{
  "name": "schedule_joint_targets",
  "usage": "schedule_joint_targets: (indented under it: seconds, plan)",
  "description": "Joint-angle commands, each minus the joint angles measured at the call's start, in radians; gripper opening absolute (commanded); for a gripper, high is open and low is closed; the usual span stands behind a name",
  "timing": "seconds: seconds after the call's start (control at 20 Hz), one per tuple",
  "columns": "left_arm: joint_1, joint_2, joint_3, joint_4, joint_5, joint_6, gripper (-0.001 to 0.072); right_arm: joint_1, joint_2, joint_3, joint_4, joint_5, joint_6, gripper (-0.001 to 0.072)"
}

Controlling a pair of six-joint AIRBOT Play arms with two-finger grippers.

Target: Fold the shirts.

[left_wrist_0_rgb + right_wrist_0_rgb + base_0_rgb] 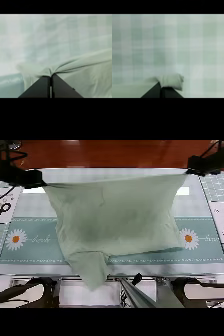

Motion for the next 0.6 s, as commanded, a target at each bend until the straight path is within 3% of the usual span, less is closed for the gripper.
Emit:
schedule_joint_targets:
  seconds: [0.0,0.15,0.55]
  plan:
    - [-0.030,-0.178,0.098,-0.008,0.159,-0.002,0.0020,0.026,-0.113,-0.003,0.032,-0.327,0.068,0.0028]
    - [-0.051,-0.249,0.113,-0.008,0.283,-0.002,0.0020,0.021,-0.181,-0.003,0.040,-0.451,0.106,0.0028]
    - [-0.066,-0.420,0.113,-0.019,0.302,-0.036,0.0020,0.021,-0.301,-0.003,0.032,-0.417,0.101,0.0028]
